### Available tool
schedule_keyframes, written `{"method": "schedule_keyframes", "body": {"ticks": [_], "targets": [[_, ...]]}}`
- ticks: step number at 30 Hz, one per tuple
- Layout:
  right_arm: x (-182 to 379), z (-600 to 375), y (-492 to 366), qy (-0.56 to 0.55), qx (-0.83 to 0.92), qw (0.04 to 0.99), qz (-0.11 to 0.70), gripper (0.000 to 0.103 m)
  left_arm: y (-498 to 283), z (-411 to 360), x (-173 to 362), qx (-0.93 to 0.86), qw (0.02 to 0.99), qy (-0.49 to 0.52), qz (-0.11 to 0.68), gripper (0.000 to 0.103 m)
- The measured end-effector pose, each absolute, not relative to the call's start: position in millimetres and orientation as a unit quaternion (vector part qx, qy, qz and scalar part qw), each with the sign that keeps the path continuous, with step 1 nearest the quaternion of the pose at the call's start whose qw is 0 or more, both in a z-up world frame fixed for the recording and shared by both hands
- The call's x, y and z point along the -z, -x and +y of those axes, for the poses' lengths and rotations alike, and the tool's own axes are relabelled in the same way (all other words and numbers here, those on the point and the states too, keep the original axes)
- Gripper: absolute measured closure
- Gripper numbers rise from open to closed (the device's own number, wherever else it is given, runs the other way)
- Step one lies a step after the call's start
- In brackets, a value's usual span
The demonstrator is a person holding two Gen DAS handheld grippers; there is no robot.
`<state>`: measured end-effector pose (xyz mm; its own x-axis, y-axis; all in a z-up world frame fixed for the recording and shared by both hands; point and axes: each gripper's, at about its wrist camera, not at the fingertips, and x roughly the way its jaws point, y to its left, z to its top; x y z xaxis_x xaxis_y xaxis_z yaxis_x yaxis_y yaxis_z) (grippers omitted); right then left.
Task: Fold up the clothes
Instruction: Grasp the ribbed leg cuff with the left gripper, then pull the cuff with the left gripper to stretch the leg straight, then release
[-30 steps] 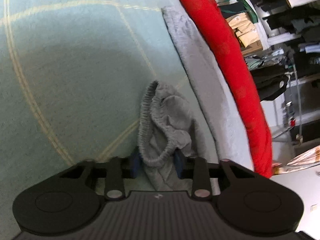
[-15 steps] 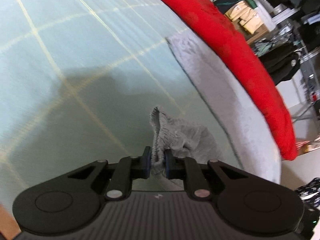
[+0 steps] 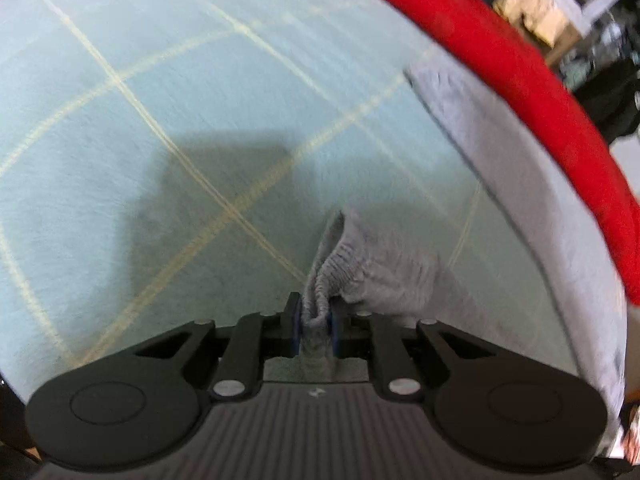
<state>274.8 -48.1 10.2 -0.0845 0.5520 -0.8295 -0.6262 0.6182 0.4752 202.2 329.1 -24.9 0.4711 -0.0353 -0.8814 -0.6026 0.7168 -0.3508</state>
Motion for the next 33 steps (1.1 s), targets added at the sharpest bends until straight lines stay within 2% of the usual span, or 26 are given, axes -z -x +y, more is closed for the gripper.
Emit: {"method": "schedule_keyframes", "body": {"ticks": [2, 3, 4, 6, 9, 12, 13, 14, 18, 28, 33], "targets": [[-12, -51, -272, 0.035, -0.43, 0.677, 0.597, 0.037, -200, 329, 29, -0.182, 0.786, 0.342, 0.483, 0.088], [-12, -53, -272, 0.035, -0.426, 0.678, 0.599, 0.037, -196, 330, 30, -0.178, 0.784, 0.355, 0.478, 0.083], [-12, -56, -272, 0.035, -0.422, 0.679, 0.6, 0.037, -191, 331, 31, -0.174, 0.781, 0.37, 0.472, 0.072], [-10, -60, -273, 0.033, -0.415, 0.68, 0.603, 0.037, -182, 331, 36, -0.167, 0.775, 0.4, 0.461, 0.061], [-4, -63, -276, 0.021, -0.402, 0.685, 0.608, 0.037, -180, 327, 44, -0.172, 0.776, 0.41, 0.448, 0.06], [1, -75, -275, -0.002, -0.38, 0.692, 0.614, 0.037, -185, 324, 47, -0.176, 0.785, 0.405, 0.435, 0.067], [2, -81, -274, -0.008, -0.37, 0.695, 0.616, 0.037, -186, 323, 47, -0.178, 0.789, 0.399, 0.433, 0.085], [3, -87, -273, -0.014, -0.362, 0.696, 0.62, 0.037, -187, 323, 47, -0.177, 0.791, 0.394, 0.434, 0.094], [7, -105, -270, -0.019, -0.335, 0.701, 0.63, 0.037, -185, 321, 36, -0.186, 0.791, 0.377, 0.445, 0.096], [1, -125, -271, -0.031, -0.32, 0.714, 0.621, 0.037, -159, 361, -34, -0.222, 0.781, 0.316, 0.491, 0.096], [5, -130, -271, -0.035, -0.315, 0.713, 0.625, 0.037, -172, 364, -9, -0.219, 0.75, 0.299, 0.548, 0.092]]}}
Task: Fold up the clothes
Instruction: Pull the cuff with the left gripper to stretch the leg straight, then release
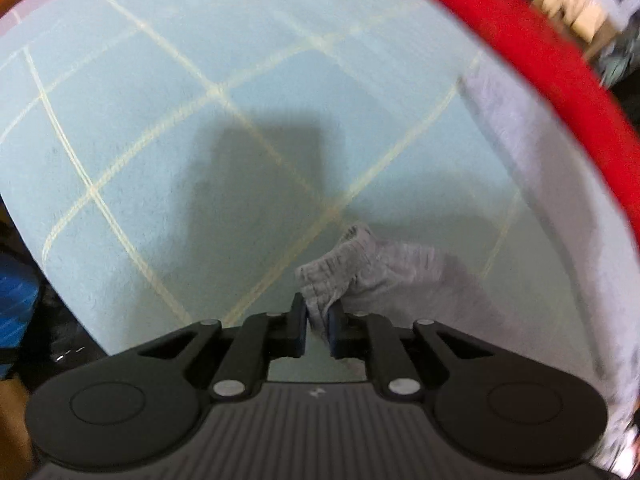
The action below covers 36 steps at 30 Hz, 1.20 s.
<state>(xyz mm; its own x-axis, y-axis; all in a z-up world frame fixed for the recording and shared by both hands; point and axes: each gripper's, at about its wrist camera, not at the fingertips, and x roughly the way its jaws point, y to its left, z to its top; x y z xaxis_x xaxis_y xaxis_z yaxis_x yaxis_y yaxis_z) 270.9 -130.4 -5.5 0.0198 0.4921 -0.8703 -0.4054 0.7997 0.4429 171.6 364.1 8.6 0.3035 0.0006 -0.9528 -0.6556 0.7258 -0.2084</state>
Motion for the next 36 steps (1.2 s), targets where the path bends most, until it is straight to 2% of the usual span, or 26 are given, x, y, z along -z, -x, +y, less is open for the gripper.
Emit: {"method": "schedule_keyframes", "body": {"ticks": [5, 7, 9, 13, 18, 22, 30, 32, 34, 36], "targets": [[6, -134, -269, -0.034, -0.309, 0.713, 0.629, 0.037, -162, 357, 8, -0.217, 0.732, 0.288, 0.578, 0.088], [5, -134, -270, -0.028, -0.309, 0.713, 0.628, 0.037, -154, 357, 1, -0.209, 0.73, 0.288, 0.583, 0.074], [4, -134, -272, -0.027, -0.31, 0.713, 0.628, 0.037, -149, 357, -14, -0.206, 0.732, 0.269, 0.591, 0.068], [3, -134, -276, -0.032, -0.312, 0.715, 0.624, 0.037, -154, 358, -47, -0.199, 0.773, 0.205, 0.567, 0.058], [5, -125, -279, -0.017, -0.321, 0.713, 0.623, 0.037, -207, 364, -37, -0.145, 0.817, 0.161, 0.535, 0.048], [-3, -119, -280, -0.006, -0.33, 0.713, 0.619, 0.037, -235, 368, -7, -0.126, 0.817, 0.154, 0.541, 0.05], [0, -107, -284, 0.0, -0.329, 0.712, 0.62, 0.037, -231, 359, 34, -0.096, 0.804, 0.121, 0.574, 0.05], [1, -102, -284, 0.004, -0.335, 0.709, 0.621, 0.037, -227, 352, 35, -0.088, 0.809, 0.102, 0.572, 0.054], [1, -96, -283, 0.014, -0.34, 0.707, 0.62, 0.037, -227, 348, 31, -0.069, 0.816, 0.108, 0.564, 0.089], [1, -91, -282, 0.021, -0.343, 0.707, 0.619, 0.037, -228, 350, 21, -0.069, 0.825, 0.12, 0.548, 0.092]]}}
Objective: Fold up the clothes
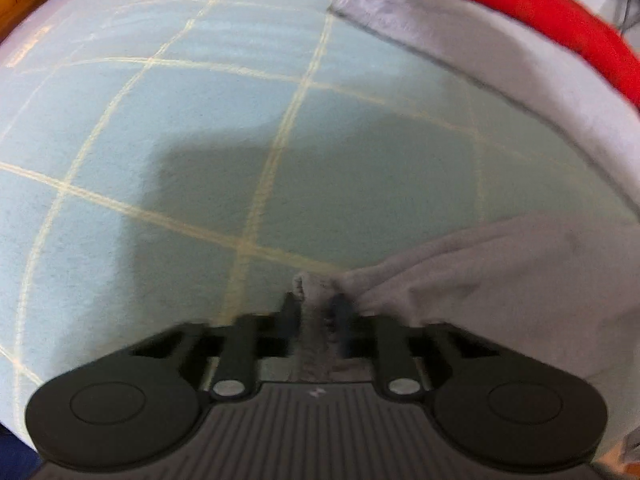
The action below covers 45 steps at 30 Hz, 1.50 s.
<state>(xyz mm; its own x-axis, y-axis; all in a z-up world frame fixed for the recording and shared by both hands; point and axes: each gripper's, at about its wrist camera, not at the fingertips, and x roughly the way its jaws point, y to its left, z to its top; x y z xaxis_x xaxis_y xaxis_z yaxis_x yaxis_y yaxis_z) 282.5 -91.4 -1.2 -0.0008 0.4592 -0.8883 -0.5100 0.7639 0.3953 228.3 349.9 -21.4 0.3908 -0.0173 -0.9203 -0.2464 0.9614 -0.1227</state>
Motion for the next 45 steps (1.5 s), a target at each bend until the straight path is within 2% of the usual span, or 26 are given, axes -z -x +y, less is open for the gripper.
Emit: {"method": "schedule_keyframes", "body": {"ticks": [5, 8, 10, 13, 18, 21, 23, 31, 38, 45], "targets": [[-1, -87, -283, 0.024, -0.343, 0.707, 0.617, 0.037, -245, 382, -2, -0.092, 0.854, 0.182, 0.479, 0.092], [0, -84, -281, 0.026, -0.342, 0.711, 0.614, 0.037, -269, 389, 1, -0.093, 0.861, 0.183, 0.465, 0.091], [1, -81, -279, 0.026, -0.34, 0.712, 0.614, 0.037, -284, 390, 10, -0.099, 0.854, 0.181, 0.477, 0.085], [-1, -82, -275, 0.024, -0.341, 0.713, 0.612, 0.037, -282, 386, 15, -0.112, 0.846, 0.185, 0.488, 0.084], [-3, -87, -271, 0.016, -0.338, 0.715, 0.613, 0.037, -253, 383, -6, -0.139, 0.842, 0.204, 0.48, 0.078], [-6, -91, -270, 0.006, -0.334, 0.718, 0.61, 0.037, -236, 377, -21, -0.155, 0.844, 0.214, 0.466, 0.069], [-7, -94, -270, 0.0, -0.332, 0.722, 0.607, 0.037, -226, 363, -29, -0.149, 0.845, 0.221, 0.465, 0.063], [-21, -123, -273, -0.018, -0.31, 0.762, 0.568, 0.038, -257, 277, -16, -0.03, 0.837, 0.215, 0.503, 0.062], [-44, -176, -306, 0.0, -0.246, 0.823, 0.511, 0.047, -296, 215, -3, 0.051, 0.826, 0.209, 0.522, 0.062], [-26, -246, -275, -0.062, -0.16, 0.821, 0.544, 0.049, -302, 172, -6, 0.088, 0.821, 0.141, 0.547, 0.058]]}}
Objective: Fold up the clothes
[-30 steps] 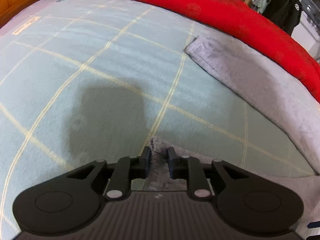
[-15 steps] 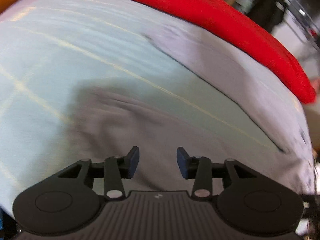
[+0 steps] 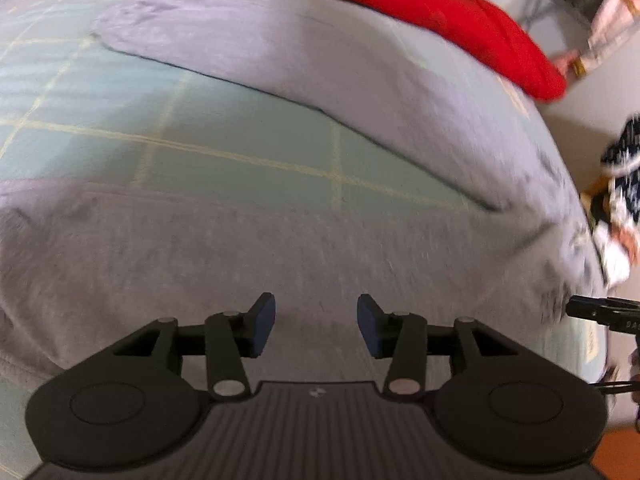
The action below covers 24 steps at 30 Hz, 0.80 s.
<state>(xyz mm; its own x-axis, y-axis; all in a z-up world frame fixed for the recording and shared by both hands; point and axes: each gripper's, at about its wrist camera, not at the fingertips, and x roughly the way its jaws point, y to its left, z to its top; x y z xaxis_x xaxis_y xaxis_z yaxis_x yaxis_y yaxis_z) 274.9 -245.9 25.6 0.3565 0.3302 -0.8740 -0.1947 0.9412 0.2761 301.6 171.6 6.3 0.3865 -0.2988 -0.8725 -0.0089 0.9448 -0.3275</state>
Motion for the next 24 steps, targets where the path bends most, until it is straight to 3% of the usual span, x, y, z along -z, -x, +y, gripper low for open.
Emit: {"method": "schedule_keyframes", "body": {"ticks": [10, 16, 24], "targets": [[14, -275, -269, -0.066, -0.129, 0.816, 0.56, 0.049, -274, 106, -13, 0.194, 0.762, 0.091, 0.611, 0.058], [-6, -285, -310, -0.068, -0.166, 0.838, 0.515, 0.049, -298, 72, -16, 0.241, 0.77, 0.095, 0.583, 0.058], [9, -285, -360, -0.094, -0.173, 0.836, 0.511, 0.049, -329, 30, 1, 0.268, 0.789, 0.071, 0.549, 0.057]]}}
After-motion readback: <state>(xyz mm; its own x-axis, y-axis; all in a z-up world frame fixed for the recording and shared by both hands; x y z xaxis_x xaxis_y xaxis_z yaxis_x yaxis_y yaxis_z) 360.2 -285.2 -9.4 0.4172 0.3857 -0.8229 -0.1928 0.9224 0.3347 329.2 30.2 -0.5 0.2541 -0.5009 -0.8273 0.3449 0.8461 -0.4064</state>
